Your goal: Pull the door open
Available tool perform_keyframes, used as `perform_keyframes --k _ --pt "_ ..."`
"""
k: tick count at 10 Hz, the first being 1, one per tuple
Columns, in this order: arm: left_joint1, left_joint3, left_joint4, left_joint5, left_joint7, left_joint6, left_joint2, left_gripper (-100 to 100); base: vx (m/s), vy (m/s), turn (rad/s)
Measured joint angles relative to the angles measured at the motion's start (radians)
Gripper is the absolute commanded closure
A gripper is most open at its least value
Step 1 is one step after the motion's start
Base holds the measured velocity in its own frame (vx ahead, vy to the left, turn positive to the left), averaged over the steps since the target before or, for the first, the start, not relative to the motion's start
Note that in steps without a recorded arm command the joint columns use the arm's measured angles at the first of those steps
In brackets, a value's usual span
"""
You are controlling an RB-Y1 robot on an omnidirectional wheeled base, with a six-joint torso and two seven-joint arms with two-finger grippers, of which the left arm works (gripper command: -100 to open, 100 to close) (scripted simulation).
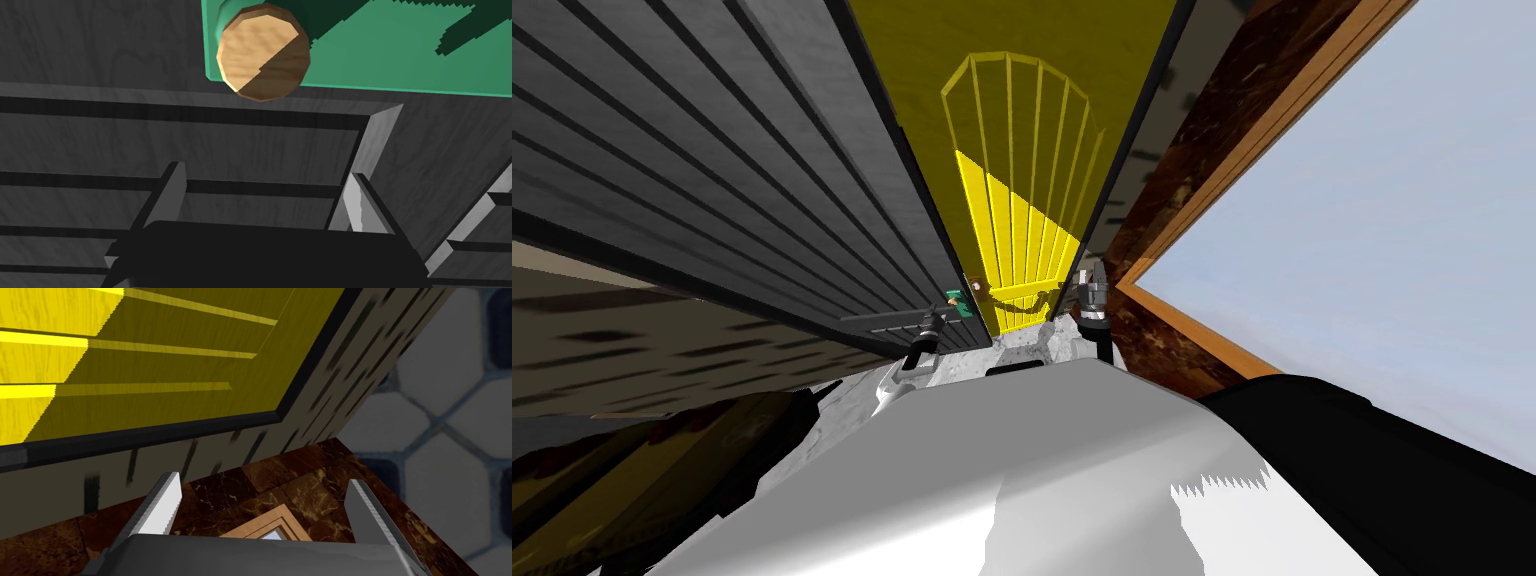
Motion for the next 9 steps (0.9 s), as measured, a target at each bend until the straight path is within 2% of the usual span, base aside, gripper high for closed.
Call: perform_keyframes --k 2,3,9 --pt "-0.021 -0.006 0.000 -0.002 -0.004 0.000 -0.009 -100 0.154 -0.091 -0.067" --pt "-0.023 -0.007 0.000 -0.002 -0.004 0.000 -0.010 100 -0.009 0.008 0.032" --pt "-0.021 -0.010 0.001 -0.003 -0.005 0.000 -0.012 100 -0.033 0.013 -0.008"
